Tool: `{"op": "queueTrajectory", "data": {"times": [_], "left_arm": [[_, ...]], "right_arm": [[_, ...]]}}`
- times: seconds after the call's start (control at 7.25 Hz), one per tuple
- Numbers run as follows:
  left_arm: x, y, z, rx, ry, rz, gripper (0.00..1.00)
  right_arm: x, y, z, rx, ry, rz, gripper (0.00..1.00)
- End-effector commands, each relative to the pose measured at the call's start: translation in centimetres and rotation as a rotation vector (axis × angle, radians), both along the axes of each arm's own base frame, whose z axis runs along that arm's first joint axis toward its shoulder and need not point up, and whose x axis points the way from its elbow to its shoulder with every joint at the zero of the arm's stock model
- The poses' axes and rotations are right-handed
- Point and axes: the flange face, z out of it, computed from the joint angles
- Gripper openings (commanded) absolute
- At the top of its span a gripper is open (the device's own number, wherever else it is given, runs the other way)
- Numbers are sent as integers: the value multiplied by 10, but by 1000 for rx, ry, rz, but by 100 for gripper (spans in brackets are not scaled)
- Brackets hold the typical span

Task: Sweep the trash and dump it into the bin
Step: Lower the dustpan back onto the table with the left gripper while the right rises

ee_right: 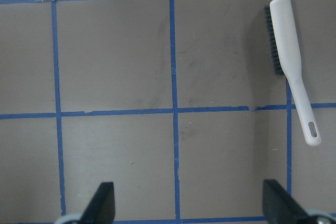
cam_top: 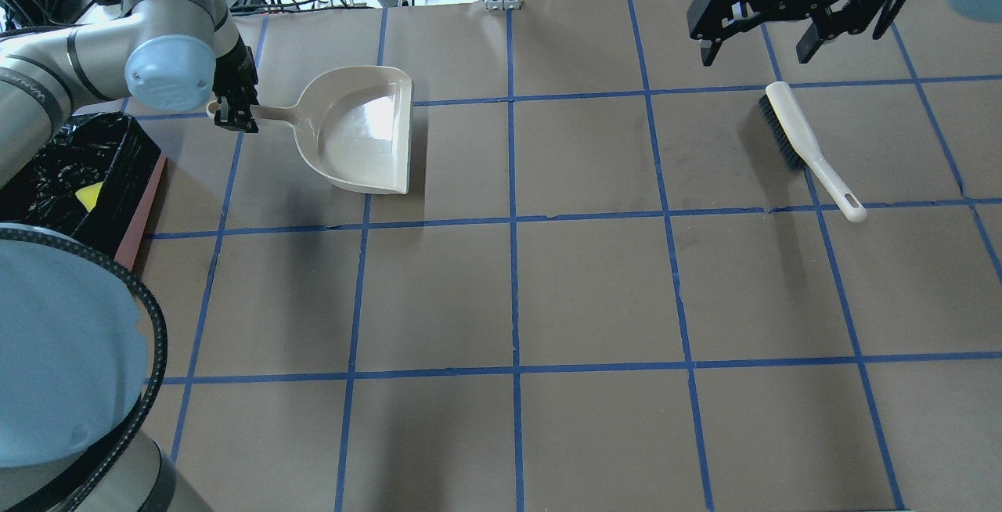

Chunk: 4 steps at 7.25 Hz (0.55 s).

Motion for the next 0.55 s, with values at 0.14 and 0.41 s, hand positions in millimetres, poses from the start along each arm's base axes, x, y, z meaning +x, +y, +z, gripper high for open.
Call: {"op": "queueTrajectory", "data": {"times": [0.14,0.41], "left_arm": [[1,-4,-19,22,4,6,5],[1,-4,-20,23,4,8,14]], "right_arm": [[-1,0,0,1,0,-2,100],[-1,0,0,2,0,-4,100]]}}
